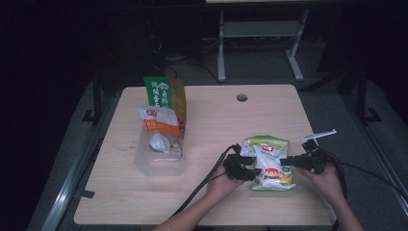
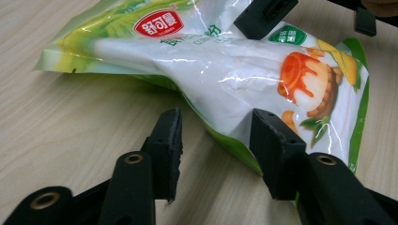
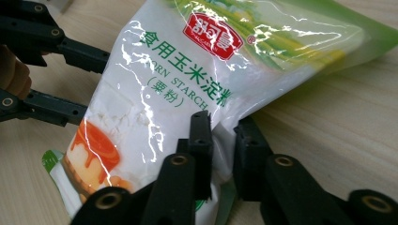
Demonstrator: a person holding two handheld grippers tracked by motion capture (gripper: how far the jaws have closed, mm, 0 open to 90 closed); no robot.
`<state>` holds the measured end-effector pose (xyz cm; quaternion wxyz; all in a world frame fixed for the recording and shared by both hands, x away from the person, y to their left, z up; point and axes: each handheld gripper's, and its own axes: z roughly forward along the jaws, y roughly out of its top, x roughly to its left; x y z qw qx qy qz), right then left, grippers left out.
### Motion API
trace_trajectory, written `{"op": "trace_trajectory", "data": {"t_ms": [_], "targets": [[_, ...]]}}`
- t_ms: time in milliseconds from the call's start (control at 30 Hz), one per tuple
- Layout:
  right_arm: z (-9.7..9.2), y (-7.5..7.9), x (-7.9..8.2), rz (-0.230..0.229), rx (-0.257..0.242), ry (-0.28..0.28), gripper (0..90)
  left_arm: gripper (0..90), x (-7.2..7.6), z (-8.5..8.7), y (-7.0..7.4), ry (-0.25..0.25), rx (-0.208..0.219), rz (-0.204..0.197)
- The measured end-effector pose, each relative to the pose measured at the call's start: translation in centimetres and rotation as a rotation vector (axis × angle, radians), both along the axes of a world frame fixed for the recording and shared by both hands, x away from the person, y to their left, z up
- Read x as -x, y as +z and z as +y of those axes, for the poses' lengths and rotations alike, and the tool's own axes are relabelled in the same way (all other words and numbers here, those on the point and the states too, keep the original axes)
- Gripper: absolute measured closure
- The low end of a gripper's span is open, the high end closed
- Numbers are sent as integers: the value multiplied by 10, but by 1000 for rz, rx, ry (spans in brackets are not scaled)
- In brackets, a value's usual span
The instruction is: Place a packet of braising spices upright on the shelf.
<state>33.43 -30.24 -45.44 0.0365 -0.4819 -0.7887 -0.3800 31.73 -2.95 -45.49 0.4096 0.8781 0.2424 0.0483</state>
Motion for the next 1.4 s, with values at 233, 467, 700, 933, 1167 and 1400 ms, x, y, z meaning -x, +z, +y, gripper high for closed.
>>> {"op": "trace_trajectory", "data": {"t_ms": [233, 467, 700, 933, 1167, 1400], "targets": [[4, 8, 7, -35, 29, -24, 841, 393, -2, 3, 1, -14, 68, 100], [6, 23, 19, -128, 35, -25, 846, 370, -9, 7, 2, -11, 155, 188], [16, 37, 32, -237, 33, -12, 851, 467, -15, 8, 7, -8, 208, 238], [23, 50, 39, -309, 23, 5, 853, 713, -19, 15, 12, 39, 251, 246], [30, 53, 38, -375, 6, 0, 852, 790, -17, 20, 21, 69, 204, 111], [25, 36, 34, -321, -37, -24, 846, 817, -9, 17, 22, 59, 138, 3]]}}
